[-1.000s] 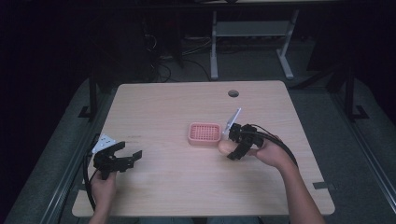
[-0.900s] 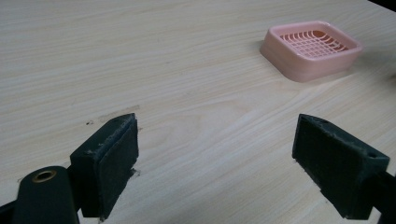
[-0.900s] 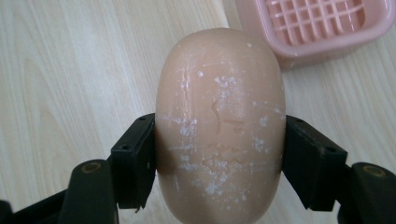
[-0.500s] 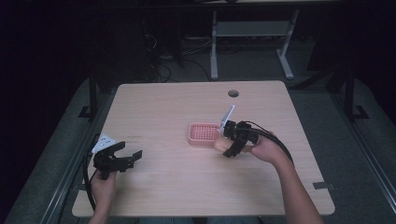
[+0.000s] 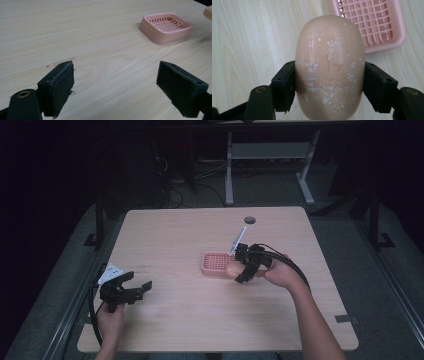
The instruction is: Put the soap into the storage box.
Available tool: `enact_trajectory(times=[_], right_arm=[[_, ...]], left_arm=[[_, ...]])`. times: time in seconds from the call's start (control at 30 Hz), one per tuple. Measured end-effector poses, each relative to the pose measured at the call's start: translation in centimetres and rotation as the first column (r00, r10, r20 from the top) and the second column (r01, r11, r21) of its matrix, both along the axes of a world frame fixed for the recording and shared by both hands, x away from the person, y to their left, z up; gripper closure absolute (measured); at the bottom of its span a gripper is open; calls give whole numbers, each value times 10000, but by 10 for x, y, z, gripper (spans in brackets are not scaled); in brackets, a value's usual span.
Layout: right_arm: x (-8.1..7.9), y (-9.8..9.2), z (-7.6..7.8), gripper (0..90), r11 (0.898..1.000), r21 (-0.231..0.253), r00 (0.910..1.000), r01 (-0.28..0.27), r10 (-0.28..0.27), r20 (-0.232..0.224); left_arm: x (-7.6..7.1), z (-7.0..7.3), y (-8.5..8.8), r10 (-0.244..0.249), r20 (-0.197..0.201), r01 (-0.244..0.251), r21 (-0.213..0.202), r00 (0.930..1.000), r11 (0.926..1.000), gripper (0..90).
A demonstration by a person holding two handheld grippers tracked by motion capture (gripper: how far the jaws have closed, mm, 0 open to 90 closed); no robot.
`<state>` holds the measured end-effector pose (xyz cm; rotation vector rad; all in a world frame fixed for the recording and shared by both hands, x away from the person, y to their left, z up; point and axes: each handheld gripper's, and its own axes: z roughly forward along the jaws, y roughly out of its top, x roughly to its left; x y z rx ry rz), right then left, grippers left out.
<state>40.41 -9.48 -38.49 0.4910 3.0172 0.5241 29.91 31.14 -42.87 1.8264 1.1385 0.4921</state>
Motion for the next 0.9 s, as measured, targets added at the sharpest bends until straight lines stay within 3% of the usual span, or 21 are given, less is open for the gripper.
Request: enact_trajectory(times=[0.63, 0.7, 0.9], right_arm=[[23, 17, 17, 319, 10000, -88, 9999, -42, 43, 102], [28, 20, 17, 319, 9999, 68, 9999, -88, 87, 93], [34, 28, 19, 319, 9998, -159, 9999, -102, 104, 117]], left_arm=[[0, 1, 1, -16, 1, 16, 18, 10000, 10000, 142], [0, 0, 1, -16, 41, 16, -33, 10000, 10000, 142], [0, 0, 1, -33, 21, 34, -110, 10000, 9999, 142]])
